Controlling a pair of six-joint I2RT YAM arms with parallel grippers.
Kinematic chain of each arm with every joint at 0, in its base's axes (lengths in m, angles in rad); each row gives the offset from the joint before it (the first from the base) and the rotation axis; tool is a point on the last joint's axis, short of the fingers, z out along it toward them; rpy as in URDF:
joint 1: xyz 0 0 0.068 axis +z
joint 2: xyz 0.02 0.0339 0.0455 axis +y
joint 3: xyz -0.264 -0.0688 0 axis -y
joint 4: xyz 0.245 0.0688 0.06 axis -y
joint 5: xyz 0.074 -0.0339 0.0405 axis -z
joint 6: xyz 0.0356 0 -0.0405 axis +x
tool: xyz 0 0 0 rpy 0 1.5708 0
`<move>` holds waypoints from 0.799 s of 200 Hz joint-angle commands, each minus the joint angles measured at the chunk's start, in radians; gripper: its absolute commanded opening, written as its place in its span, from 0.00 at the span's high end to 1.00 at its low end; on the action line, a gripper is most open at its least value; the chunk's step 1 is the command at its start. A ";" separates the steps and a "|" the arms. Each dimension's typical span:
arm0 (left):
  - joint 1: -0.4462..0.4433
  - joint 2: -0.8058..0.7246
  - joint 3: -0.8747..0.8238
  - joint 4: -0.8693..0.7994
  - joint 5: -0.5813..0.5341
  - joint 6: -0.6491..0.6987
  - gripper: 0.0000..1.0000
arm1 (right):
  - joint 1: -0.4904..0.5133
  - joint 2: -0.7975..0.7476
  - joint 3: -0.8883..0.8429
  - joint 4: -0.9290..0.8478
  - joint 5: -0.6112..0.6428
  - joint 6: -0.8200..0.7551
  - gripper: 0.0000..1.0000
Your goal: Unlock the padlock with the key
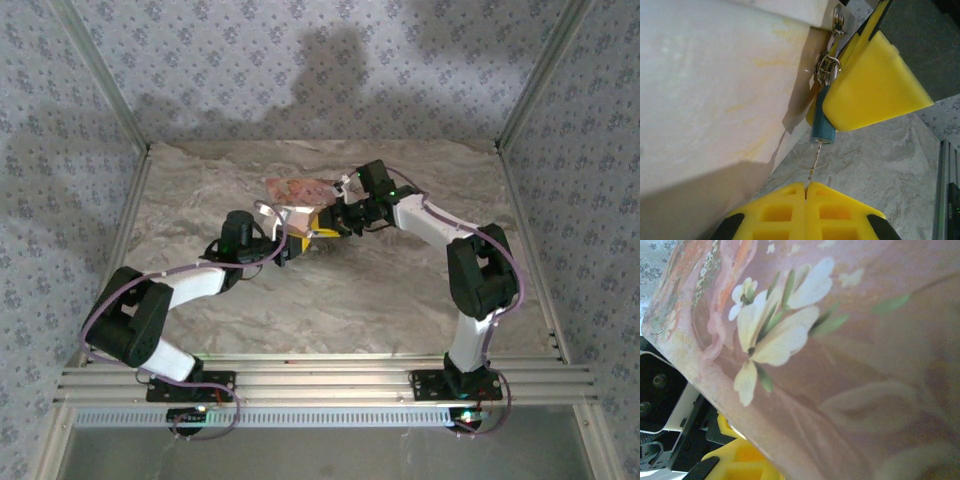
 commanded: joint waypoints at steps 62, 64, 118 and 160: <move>-0.013 0.006 0.059 -0.010 -0.046 0.022 1.00 | 0.033 0.003 0.050 -0.050 -0.095 -0.041 1.00; -0.012 0.005 0.060 -0.012 -0.045 0.023 1.00 | 0.033 0.003 0.050 -0.052 -0.095 -0.042 1.00; -0.028 -0.002 0.066 -0.093 -0.060 0.073 1.00 | 0.020 -0.005 0.059 -0.073 -0.086 -0.046 1.00; -0.032 0.011 0.087 -0.120 -0.059 0.083 1.00 | 0.025 -0.001 0.061 -0.072 -0.084 -0.044 1.00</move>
